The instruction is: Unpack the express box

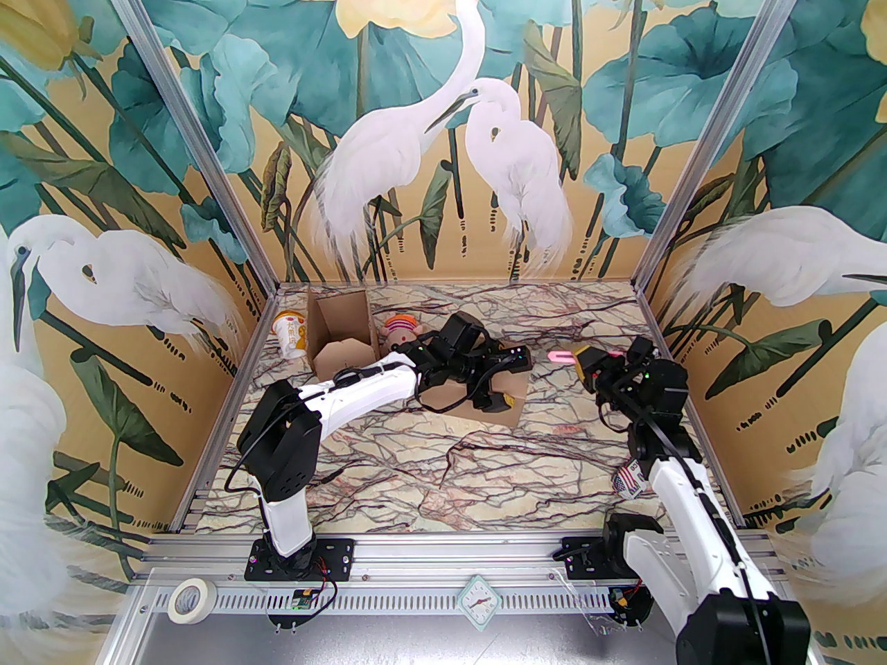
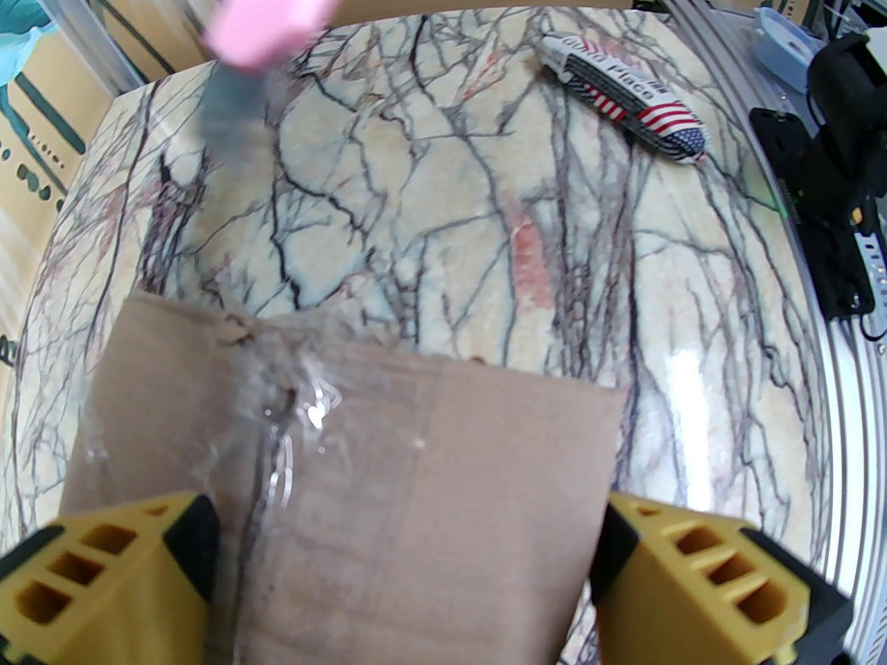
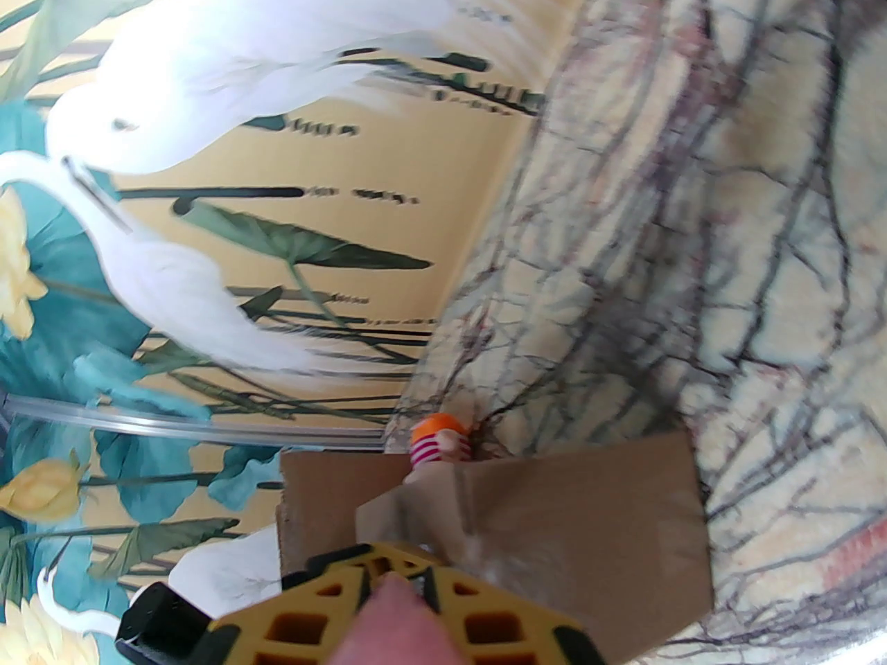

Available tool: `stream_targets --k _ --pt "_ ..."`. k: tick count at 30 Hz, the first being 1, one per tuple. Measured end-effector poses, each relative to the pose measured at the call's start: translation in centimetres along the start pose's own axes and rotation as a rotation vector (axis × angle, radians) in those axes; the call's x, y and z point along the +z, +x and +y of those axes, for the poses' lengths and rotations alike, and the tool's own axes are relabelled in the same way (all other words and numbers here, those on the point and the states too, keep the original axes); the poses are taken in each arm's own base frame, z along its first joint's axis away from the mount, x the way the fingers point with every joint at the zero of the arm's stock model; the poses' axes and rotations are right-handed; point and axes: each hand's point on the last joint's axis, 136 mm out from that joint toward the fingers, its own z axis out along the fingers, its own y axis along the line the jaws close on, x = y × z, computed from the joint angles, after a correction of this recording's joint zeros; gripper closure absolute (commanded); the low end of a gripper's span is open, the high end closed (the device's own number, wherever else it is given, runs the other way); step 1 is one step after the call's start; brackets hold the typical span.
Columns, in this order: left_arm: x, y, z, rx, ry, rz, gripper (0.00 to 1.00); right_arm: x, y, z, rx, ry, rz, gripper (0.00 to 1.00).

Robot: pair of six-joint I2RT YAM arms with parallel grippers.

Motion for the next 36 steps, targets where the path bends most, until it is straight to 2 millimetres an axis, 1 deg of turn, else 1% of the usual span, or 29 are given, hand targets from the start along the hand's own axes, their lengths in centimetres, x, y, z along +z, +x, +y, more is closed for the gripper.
stream_targets --k 4,8,12,18,24,32,36 --pt "-0.1 -0.1 -0.5 0.001 0.028 -0.01 0.08 0.4 0.1 0.2 -0.032 -0.012 0.024 1.0" --pt "-0.3 -0.3 -0.9 0.007 0.043 -0.014 0.08 1.0 0.6 -1.0 -0.036 0.016 0.068 1.0" --pt "-0.4 -0.3 -1.0 0.01 0.047 -0.014 0.08 0.9 1.3 -1.6 -0.05 0.033 0.099 1.0" --pt "-0.4 -0.3 -1.0 0.017 0.047 -0.014 0.08 0.2 1.9 -1.4 -0.075 0.033 0.11 1.0" --pt "-0.4 -0.3 -1.0 0.018 0.047 -0.014 0.08 -0.1 2.6 -2.9 -0.079 0.069 0.127 1.0" --pt "-0.4 -0.3 -1.0 0.017 0.047 -0.014 0.08 0.0 2.8 -3.8 -0.069 0.093 0.135 1.0" --pt "-0.4 -0.3 -1.0 0.018 0.047 -0.014 0.08 0.2 2.8 -3.9 -0.069 0.089 0.134 1.0"
